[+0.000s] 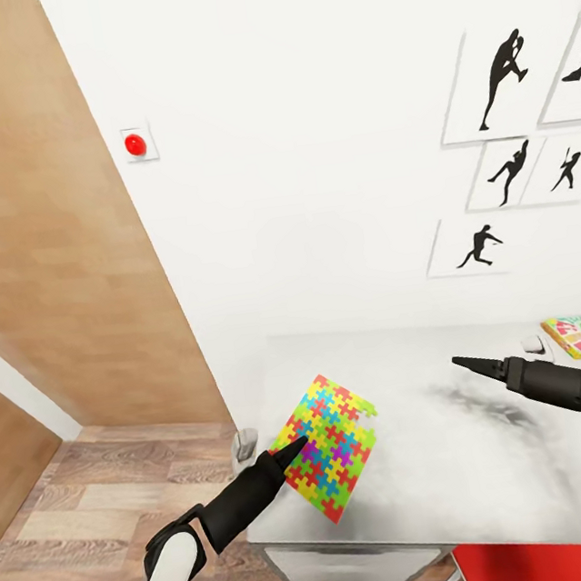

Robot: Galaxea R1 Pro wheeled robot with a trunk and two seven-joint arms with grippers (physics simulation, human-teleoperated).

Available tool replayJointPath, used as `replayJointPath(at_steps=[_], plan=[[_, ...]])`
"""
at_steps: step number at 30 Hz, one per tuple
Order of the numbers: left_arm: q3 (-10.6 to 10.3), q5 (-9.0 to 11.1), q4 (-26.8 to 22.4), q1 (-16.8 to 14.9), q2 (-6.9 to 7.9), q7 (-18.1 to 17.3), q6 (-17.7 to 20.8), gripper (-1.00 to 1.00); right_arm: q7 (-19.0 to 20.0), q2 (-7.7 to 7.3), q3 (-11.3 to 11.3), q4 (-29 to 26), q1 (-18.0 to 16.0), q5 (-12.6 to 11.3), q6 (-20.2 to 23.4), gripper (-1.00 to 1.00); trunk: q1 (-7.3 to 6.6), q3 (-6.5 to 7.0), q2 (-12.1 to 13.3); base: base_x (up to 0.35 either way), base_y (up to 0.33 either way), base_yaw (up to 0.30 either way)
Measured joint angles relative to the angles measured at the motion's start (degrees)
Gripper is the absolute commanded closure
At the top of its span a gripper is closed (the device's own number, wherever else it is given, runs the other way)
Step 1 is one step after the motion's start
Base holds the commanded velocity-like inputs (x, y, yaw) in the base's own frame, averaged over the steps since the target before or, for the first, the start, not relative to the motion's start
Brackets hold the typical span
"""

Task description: Put all the toys in the child's room - the three board games (two on the bed and one on the table), the two jigsaw puzzles on the table, and the tennis ball on the table - inside the toy box on the table in the child's room.

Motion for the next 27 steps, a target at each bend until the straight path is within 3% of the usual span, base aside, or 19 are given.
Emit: replayJointPath(at_steps=[10, 12, 13, 15, 18, 23, 25, 26, 27], plan=[[0.6, -0.2, 0.5, -1.4, -0.16, 0.8, 0.0, 1.0, 0.0, -0.21, -0.2, 0.0, 0.0, 0.0, 0.0, -1.0, 0.0, 0.93, 0.0, 0.0, 0.0, 0.0], [2.0, -0.3, 0.9, -3.0, -0.26, 1.0, 0.1, 1.0, 0.0, -0.44, -0.3, 0.0, 0.0, 0.0, 0.0, -1.0, 0.0, 1.12, 0.0, 0.0, 0.0, 0.0], [3.7, -0.2, 1.7, -5.0, -0.43, 1.2, 0.2, 1.0, 0.0, -0.95, -0.4, 0.0, 0.0, 0.0, 0.0, -1.0, 0.01, 1.22, 0.0, 0.0, 0.0, 0.0], [4.6, -0.2, 2.3, -6.2, -0.54, 1.4, 0.2, 1.0, 0.0, -1.24, -0.4, 0.0, 0.0, 0.0, 0.0, -1.0, 0.0, 1.4, 0.0, 0.0, 0.0, 0.0], [6.2, 0.5, 4.4, -10.7, -0.79, 1.9, 0.5, 1.0, 0.0, -1.87, -0.5, 0.0, 0.0, 0.0, 0.0, -1.0, 0.0, 1.68, 0.0, 0.0, 0.0, 0.0], [6.6, 2.2, 6.6, -15.1, -1.14, 2.2, 0.6, 1.0, 0.0, -2.21, -0.6, 0.0, 0.0, 0.0, 0.0, -1.0, 0.0, 2.14, 0.0, 0.0, 0.0, 0.0], [6.5, 3.4, 7.7, -16.9, -1.48, 2.2, 0.7, 1.0, 0.0, -2.34, -0.6, 0.0, 0.0, 0.0, 0.0, -1.0, 0.0, 2.33, 0.0, 0.0, 0.0, 0.0], [6.4, 5.1, 8.2, -18.7, -1.61, 2.2, 1.1, 1.0, 0.0, -2.47, -0.7, 0.0, -0.1, 0.0, 0.0, -1.0, 0.0, 2.43, 0.0, 0.0, 0.0, 0.0], [6.4, 5.1, 8.1, -19.0, -1.6, 2.2, 1.2, 1.0, 0.0, -2.49, -0.7, 0.0, -0.1, 0.0, 0.0, -1.0, 0.0, 2.51, 0.0, 0.0, 0.0, 0.0]])
